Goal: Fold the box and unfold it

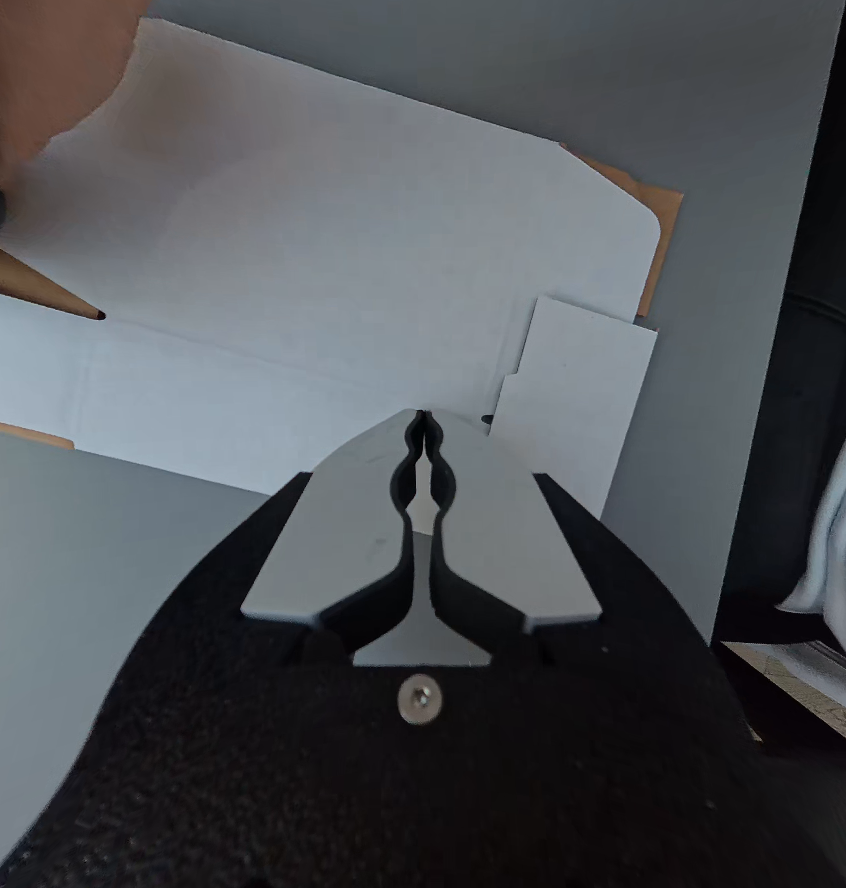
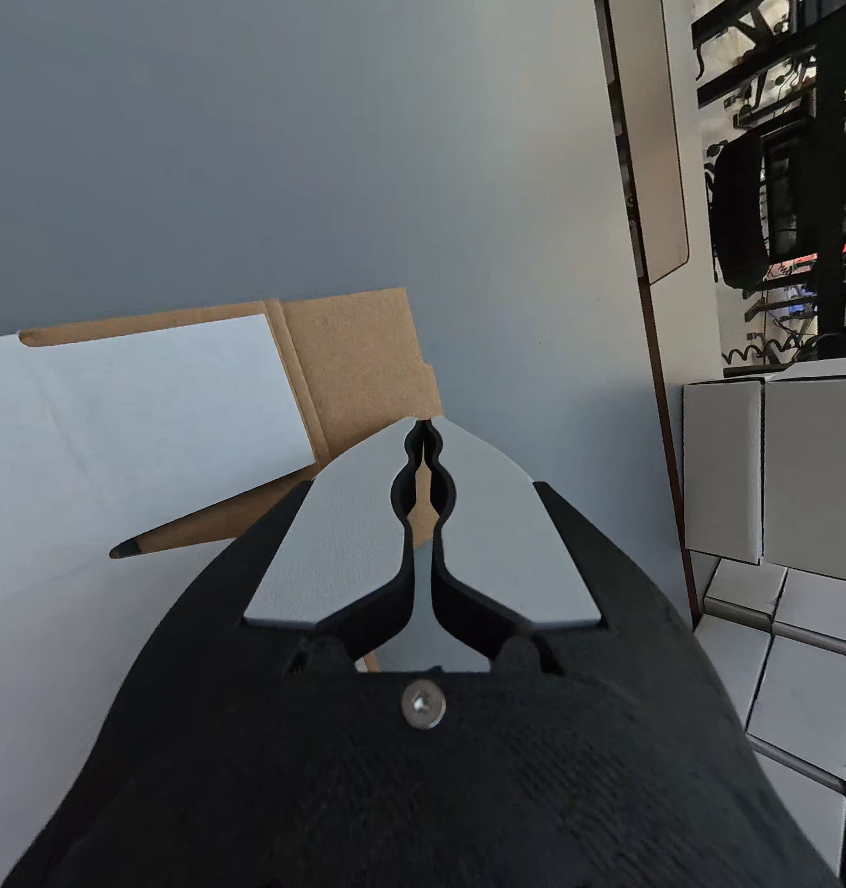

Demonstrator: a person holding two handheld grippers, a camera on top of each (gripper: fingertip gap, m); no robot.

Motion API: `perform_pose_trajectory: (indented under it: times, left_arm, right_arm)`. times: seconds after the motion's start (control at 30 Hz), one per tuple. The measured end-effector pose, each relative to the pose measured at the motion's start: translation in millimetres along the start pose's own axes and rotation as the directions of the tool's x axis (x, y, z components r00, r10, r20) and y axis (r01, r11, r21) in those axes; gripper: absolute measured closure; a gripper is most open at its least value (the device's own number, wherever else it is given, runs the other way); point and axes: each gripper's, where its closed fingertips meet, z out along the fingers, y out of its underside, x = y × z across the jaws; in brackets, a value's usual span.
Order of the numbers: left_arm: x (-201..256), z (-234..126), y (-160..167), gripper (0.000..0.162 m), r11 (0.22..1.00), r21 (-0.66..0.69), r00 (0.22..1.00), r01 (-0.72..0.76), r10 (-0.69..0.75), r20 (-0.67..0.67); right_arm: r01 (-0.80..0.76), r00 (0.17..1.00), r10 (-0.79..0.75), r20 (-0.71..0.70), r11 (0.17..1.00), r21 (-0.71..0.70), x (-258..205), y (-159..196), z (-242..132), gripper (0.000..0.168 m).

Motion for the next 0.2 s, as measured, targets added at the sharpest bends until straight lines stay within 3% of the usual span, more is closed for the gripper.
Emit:
perform_pose_trajectory:
  times: [0.1, 0.17, 0.2]
  left_arm:
    - [3.1, -0.3, -0.1, 0.162, 0.998, -0.042, 0.993, 0.036, -0.041, -0.114]
    - [22.4, -1.3, -0.1, 0.162, 0.999, -0.053, 0.960, 0.012, -0.027, -0.280]
    - [22.3, -0.4, -0.9, 0.162, 0.999, -0.041, 0.960, -0.014, 0.002, -0.281]
  right_arm:
    - [0.038, 0.999, -0.038, -0.014, 0.999, -0.027, -0.2, 0.3, 0.1, 0.168]
    - [0.065, 0.998, -0.065, -0.016, 0.997, -0.035, -0.4, 0.2, 0.1, 0.168]
    - [0.067, 0.998, -0.067, -0.012, 0.997, -0.035, -0.5, 0.1, 0.2, 0.168]
